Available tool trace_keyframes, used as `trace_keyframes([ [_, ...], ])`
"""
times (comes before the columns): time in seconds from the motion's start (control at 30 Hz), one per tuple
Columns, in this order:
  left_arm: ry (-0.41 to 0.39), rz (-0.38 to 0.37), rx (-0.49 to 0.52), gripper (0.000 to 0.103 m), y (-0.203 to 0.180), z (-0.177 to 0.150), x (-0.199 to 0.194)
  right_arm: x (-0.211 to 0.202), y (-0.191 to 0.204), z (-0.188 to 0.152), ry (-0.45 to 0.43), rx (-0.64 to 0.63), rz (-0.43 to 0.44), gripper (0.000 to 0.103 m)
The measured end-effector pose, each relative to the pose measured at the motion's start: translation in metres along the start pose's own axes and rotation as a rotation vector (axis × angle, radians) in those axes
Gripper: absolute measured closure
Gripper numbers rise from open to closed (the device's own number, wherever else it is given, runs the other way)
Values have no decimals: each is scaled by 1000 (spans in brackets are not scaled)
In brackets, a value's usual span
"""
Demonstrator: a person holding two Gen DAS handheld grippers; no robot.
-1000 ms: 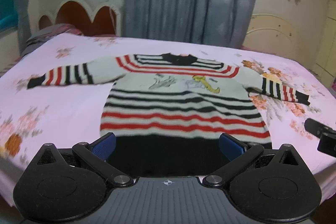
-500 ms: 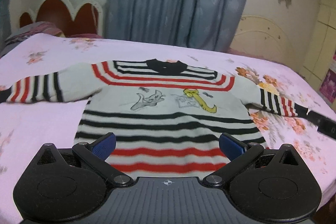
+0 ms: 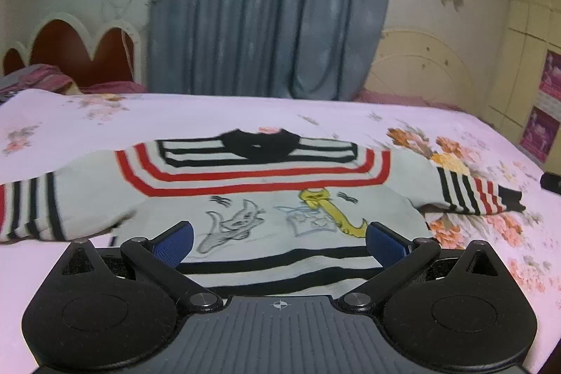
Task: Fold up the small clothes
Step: 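Move the right gripper to the black sleeve cuff and grasp it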
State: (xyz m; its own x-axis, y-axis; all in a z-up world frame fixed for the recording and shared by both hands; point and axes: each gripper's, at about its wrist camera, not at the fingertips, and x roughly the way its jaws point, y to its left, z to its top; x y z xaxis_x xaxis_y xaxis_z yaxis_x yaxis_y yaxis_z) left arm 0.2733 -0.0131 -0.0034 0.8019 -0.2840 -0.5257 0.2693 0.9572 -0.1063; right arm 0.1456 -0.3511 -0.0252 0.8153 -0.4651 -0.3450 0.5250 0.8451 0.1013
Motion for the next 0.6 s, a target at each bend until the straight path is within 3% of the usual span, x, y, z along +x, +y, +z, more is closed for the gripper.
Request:
trace_keyframes([
  [0.37,54,84,-46,0,-25,12,51,103,-76,16,76,174,-36,56],
  [0.6,100,135,-3,0,-74,25,96,182,-136,8,176,317,-69,55],
])
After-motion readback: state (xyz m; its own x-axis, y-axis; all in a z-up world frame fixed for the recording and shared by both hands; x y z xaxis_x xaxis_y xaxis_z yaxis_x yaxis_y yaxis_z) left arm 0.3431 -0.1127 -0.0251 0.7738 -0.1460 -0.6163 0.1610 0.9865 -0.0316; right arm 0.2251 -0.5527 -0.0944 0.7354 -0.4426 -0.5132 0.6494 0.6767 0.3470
